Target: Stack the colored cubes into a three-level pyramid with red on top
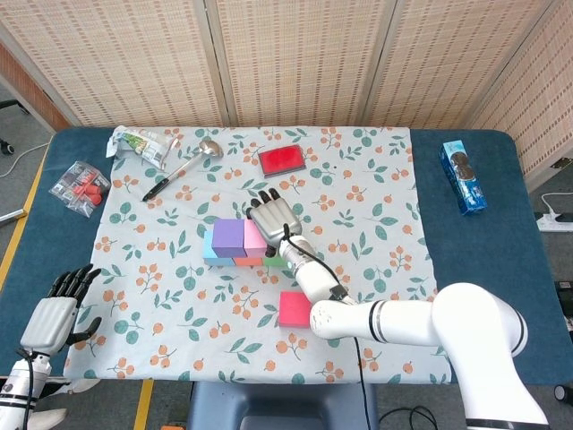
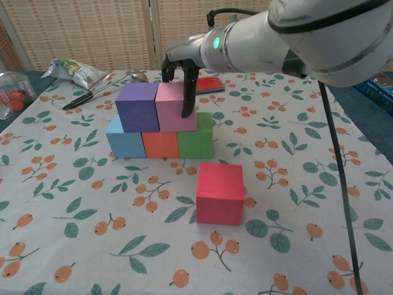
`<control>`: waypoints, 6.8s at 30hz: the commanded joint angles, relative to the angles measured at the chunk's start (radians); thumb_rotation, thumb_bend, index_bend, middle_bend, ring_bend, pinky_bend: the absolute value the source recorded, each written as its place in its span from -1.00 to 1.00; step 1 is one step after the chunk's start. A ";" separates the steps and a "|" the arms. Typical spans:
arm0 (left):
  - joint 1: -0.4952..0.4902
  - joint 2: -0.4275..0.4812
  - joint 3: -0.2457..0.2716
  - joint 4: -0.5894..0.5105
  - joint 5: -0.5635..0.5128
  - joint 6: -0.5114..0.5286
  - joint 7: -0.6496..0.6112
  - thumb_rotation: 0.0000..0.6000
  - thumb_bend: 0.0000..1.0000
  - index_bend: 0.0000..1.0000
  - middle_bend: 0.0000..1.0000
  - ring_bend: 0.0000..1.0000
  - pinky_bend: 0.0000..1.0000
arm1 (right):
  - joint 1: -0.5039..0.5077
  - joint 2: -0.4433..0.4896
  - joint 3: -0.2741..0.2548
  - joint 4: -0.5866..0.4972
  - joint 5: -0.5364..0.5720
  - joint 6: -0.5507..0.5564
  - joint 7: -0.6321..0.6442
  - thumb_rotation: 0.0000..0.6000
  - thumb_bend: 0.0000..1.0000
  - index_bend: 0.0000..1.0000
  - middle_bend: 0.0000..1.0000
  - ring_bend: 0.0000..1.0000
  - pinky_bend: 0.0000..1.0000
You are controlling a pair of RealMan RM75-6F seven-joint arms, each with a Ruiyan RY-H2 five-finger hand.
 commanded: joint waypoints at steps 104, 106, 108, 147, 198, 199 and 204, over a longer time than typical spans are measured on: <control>-0.006 0.019 -0.007 -0.065 -0.042 -0.036 -0.002 1.00 -0.28 -1.00 -1.00 -1.00 -0.89 | -0.618 0.033 -0.180 -0.298 -0.867 0.088 0.354 1.00 -1.00 -0.65 -0.63 -1.00 -0.78; -0.006 0.018 -0.006 -0.061 -0.038 -0.036 -0.008 1.00 -0.28 -1.00 -1.00 -1.00 -0.89 | -0.624 0.026 -0.179 -0.292 -0.869 0.089 0.358 1.00 -1.00 -0.64 -0.63 -1.00 -0.78; -0.006 0.017 -0.006 -0.058 -0.036 -0.036 -0.013 1.00 -0.28 -1.00 -1.00 -1.00 -0.89 | -0.627 0.021 -0.180 -0.284 -0.868 0.089 0.354 1.00 -1.00 -0.64 -0.63 -1.00 -0.78; -0.020 0.025 -0.015 -0.090 -0.046 -0.056 0.027 1.00 -0.28 -1.00 -1.00 -1.00 -0.89 | -0.560 0.418 0.004 -0.632 -0.860 -0.055 0.453 1.00 -1.00 -0.18 -0.40 -0.82 -0.72; -0.044 0.027 -0.030 -0.132 -0.126 -0.106 0.073 1.00 -0.28 -1.00 -1.00 -1.00 -0.89 | 0.026 0.192 0.028 0.170 -0.574 -0.526 0.745 1.00 -1.00 -0.24 -0.40 -0.97 -0.95; -0.043 0.026 -0.030 -0.129 -0.126 -0.106 0.071 1.00 -0.28 -1.00 -1.00 -1.00 -0.89 | 0.029 0.190 0.022 0.169 -0.569 -0.521 0.746 1.00 -1.00 -0.24 -0.40 -0.97 -0.95; -0.042 0.023 -0.028 -0.118 -0.123 -0.107 0.061 1.00 -0.28 -1.00 -1.00 -1.00 -0.89 | 0.046 0.184 -0.002 0.174 -0.545 -0.504 0.743 1.00 -1.00 -0.26 -0.40 -0.97 -0.96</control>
